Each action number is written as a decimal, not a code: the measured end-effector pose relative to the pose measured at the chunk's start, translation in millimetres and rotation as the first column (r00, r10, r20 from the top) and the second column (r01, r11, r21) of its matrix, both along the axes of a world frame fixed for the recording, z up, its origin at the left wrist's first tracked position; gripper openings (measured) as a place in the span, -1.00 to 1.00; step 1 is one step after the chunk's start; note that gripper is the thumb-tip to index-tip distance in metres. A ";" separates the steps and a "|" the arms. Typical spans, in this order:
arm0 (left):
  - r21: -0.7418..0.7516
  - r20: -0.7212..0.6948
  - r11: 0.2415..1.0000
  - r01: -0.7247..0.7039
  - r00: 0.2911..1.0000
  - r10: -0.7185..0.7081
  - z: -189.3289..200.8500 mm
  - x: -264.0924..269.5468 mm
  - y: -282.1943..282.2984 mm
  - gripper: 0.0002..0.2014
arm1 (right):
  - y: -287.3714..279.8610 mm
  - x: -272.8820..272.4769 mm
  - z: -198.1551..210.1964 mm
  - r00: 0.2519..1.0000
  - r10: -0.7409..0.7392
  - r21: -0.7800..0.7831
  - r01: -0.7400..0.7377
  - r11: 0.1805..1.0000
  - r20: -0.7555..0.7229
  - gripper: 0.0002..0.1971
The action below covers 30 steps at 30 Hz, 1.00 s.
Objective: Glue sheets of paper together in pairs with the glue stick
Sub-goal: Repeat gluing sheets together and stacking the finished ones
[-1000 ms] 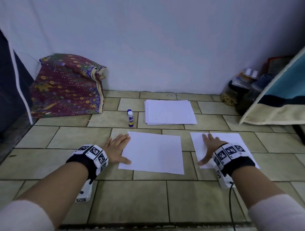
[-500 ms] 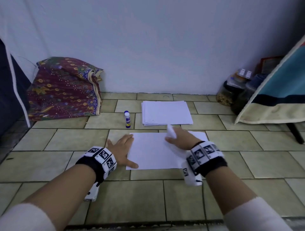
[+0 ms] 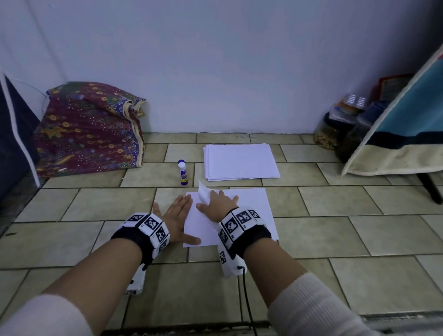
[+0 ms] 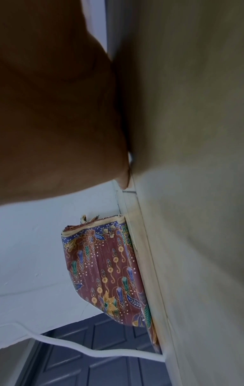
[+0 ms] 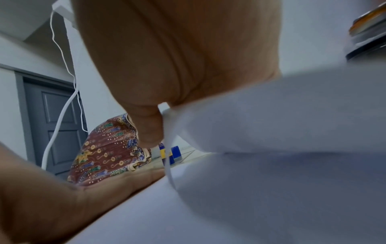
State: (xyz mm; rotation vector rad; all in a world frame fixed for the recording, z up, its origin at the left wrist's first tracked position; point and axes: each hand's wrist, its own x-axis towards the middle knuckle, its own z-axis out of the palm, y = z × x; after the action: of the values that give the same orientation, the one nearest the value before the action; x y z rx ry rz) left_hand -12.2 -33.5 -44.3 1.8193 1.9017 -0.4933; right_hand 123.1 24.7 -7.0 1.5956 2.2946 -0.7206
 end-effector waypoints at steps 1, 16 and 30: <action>0.004 -0.006 1.000 -0.002 1.000 0.002 -1.4 -0.1 0.1 0.14 | -0.9 -0.9 0.9 1.000 -0.002 -0.001 0.002 1.000 -0.004 -0.32; 0.009 0.009 1.000 0.000 1.000 0.000 -4.2 -1.6 1.1 0.15 | -7.0 -2.0 0.5 1.000 -0.008 -0.001 0.008 1.000 -0.018 -0.32; -0.015 0.006 1.000 -0.007 1.000 0.007 2.0 1.5 -0.1 0.13 | -9.6 -4.1 -0.2 1.000 0.007 0.006 -0.007 1.000 -0.024 -0.32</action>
State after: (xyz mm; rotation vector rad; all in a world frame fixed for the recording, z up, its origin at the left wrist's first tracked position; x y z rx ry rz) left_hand -10.7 -33.6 -42.2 1.8022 1.8945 -0.4986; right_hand 119.0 15.1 -7.3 1.5892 2.3202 -0.7350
